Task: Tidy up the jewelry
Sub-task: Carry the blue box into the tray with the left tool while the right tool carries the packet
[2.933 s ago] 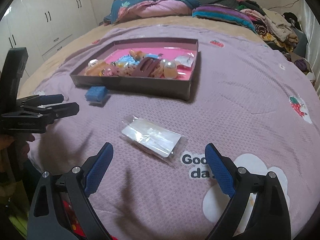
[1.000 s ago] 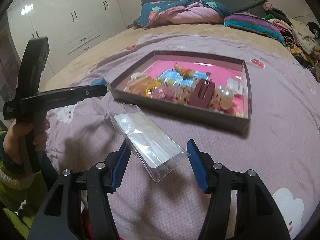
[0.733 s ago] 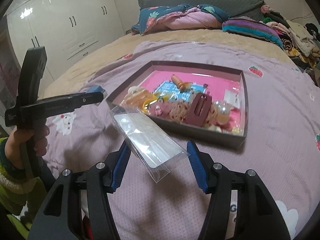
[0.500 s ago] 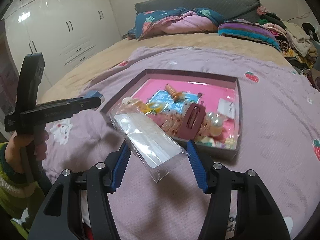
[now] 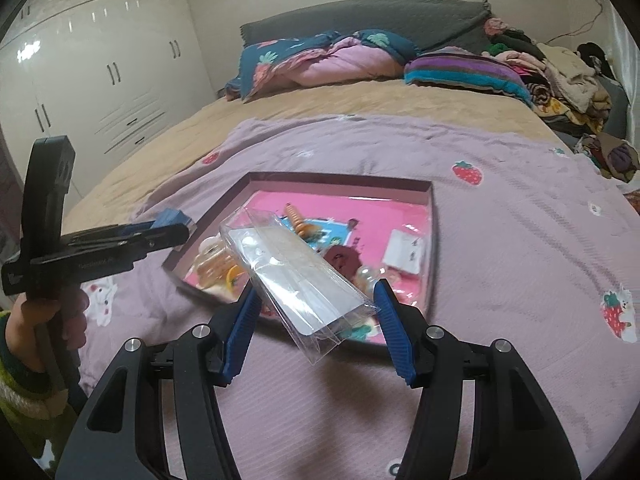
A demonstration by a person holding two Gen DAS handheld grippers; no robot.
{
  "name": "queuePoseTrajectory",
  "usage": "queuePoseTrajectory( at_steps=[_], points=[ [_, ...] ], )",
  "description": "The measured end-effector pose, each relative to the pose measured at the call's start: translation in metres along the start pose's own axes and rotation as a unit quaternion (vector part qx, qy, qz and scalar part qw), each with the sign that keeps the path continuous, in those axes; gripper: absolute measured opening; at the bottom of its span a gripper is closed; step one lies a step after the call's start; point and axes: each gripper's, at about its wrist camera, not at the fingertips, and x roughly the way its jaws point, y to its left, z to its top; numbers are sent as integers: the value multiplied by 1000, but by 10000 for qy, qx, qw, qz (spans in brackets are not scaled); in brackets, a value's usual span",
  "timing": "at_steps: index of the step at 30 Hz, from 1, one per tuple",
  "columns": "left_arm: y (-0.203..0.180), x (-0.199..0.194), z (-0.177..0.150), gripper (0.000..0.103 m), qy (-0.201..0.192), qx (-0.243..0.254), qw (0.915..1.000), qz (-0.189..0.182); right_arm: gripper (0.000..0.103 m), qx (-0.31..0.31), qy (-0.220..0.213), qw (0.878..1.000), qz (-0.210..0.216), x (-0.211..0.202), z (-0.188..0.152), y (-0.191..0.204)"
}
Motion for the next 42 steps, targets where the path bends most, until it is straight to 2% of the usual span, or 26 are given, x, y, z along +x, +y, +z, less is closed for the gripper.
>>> queuePoseTrajectory(
  at_steps=[14,21,29,42],
  points=[
    [-16,27,9,37,166,133,9997,-96,57,288,-68,9989,-356,11,12,-28],
    [-18,46,7,37,352,171,9992,-109,57,397,93,9983,-424,30,10,-36],
    [-11,68,5,37,554,111,9984,-42,57,294,391,9981,-378,61,4,-31],
    [-1,70,9,37,526,51,9986,53,58,151,669,9970,-365,89,1,-16]
  ],
)
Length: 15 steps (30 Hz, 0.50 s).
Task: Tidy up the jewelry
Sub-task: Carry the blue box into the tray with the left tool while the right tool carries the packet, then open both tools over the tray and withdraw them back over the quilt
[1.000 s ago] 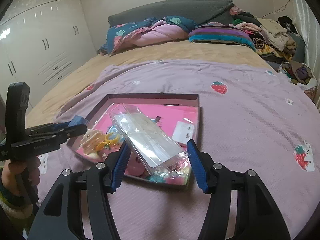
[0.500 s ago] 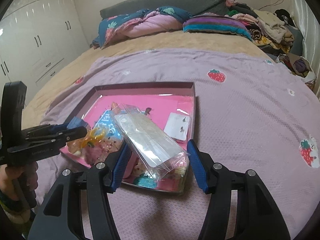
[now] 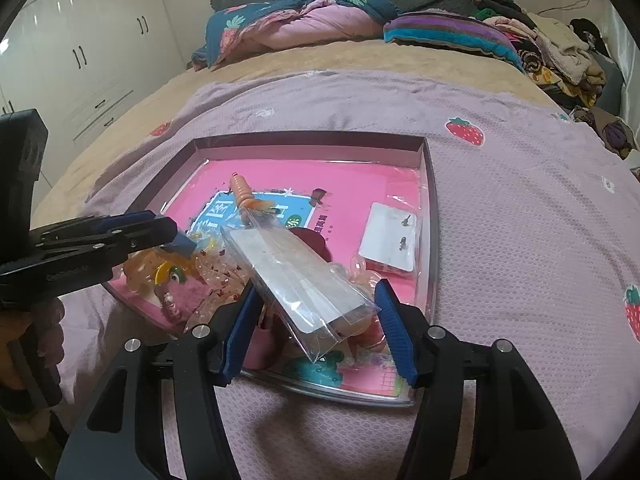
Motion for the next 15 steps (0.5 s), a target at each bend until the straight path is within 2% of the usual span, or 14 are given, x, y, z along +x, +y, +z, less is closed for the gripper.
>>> queuePoseTrajectory(
  at_steps=[3,5,10,13,15],
  points=[
    [0,-1,0,37,-6,4,10000,11,59,-19,-20,10000,-22,-5,-3,2],
    [0,-3,0,37,-19,11,10000,11,67,1,-83,10000,-45,-11,-4,2],
    [-4,-10,0,37,-64,28,10000,15,71,27,-250,9997,-67,-36,-10,1],
    [-7,-17,0,37,-113,55,9999,18,79,64,-369,9993,-80,-52,-14,0],
    [-10,-21,0,37,-142,67,9999,25,81,90,-422,9990,-93,-60,-16,-1]
  ],
)
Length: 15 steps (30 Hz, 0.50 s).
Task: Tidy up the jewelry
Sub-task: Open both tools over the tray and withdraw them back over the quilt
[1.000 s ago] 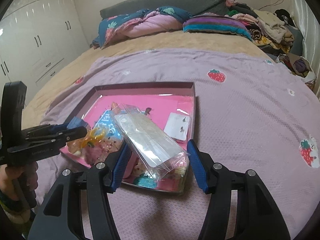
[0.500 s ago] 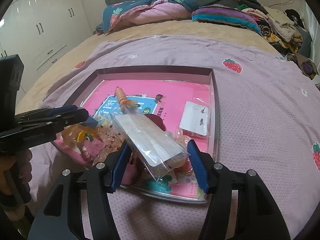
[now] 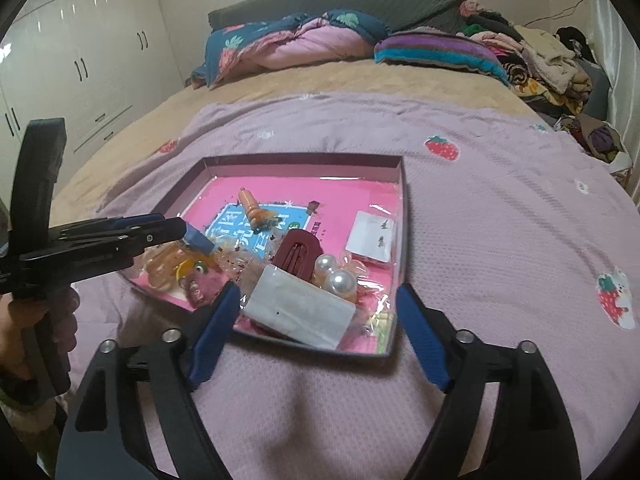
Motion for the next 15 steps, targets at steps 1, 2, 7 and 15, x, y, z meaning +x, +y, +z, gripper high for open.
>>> queuePoseTrajectory(
  at_steps=[1,2,7,15],
  points=[
    [-1,-3,0,37,-17,5,10000,4,82,17,-26,10000,-5,-5,-1,-1],
    [-3,-6,0,37,-35,13,10000,7,83,39,-48,10000,-8,-10,-3,-1],
    [-9,-23,-2,46,-150,56,9999,43,90,97,-211,9997,15,-34,-8,0],
    [-17,-55,-7,67,-373,89,9992,89,94,65,-392,9992,1,-65,-19,6]
  ],
)
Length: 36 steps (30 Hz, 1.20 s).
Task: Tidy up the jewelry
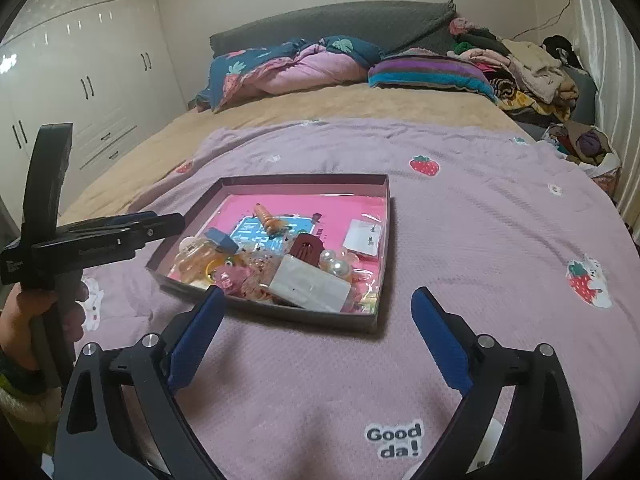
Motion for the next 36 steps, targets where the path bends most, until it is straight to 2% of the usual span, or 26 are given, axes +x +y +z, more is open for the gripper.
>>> queuePoseTrajectory(
  at_steps=[12,25,36],
  points=[
    [-9,-44,-22,93,-237,65,9997,60,98,-92,-194,9998,16,-33,-20,15],
    [-11,-74,-55,94,-310,34,9994,156,99,-137,-295,9995,42,-53,-35,26],
    [-7,-80,-83,94,-294,11,9992,258,99,-116,-340,9993,69,-61,-52,32]
  ],
)
